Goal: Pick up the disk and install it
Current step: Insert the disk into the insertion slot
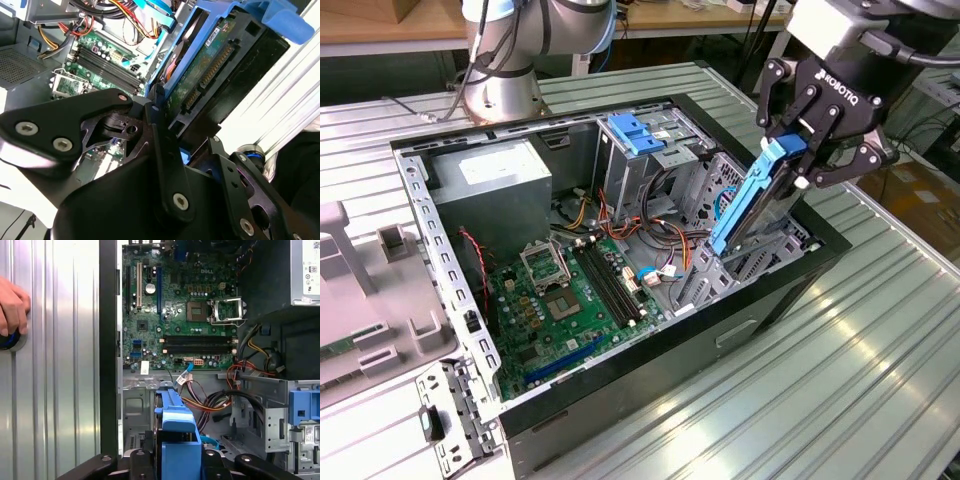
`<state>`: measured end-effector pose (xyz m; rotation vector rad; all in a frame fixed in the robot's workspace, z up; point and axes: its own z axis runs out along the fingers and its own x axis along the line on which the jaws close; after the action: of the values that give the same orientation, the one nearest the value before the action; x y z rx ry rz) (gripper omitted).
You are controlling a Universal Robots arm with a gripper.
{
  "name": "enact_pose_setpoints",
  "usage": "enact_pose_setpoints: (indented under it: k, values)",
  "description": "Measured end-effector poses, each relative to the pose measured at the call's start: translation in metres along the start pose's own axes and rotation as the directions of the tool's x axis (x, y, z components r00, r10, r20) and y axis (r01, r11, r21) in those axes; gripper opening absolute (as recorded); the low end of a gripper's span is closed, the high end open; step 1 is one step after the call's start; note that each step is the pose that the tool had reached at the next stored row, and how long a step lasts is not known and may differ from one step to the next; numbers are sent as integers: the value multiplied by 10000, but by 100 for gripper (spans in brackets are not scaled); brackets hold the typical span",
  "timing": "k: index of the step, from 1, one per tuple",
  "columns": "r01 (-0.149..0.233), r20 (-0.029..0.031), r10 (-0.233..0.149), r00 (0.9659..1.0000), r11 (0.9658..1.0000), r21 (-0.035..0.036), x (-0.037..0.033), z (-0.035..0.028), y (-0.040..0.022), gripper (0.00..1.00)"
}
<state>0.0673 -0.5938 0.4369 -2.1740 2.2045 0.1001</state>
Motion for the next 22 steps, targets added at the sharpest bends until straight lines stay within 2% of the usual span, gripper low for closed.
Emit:
enact_pose_setpoints:
  k: [5,11,14,17,22]
  values:
    - [-1,0,1,10000,10000,1,5,70,-1,36]
    - [-1,0,1,10000,10000,1,17,229,-4,36]
    - [-1,-1,1,10000,10000,0,21,276,-4,36]
    - [-1,-1,1,10000,10000,1,24,310,-5,36]
    - [-2,-4,2,10000,10000,0,24,315,-5,36]
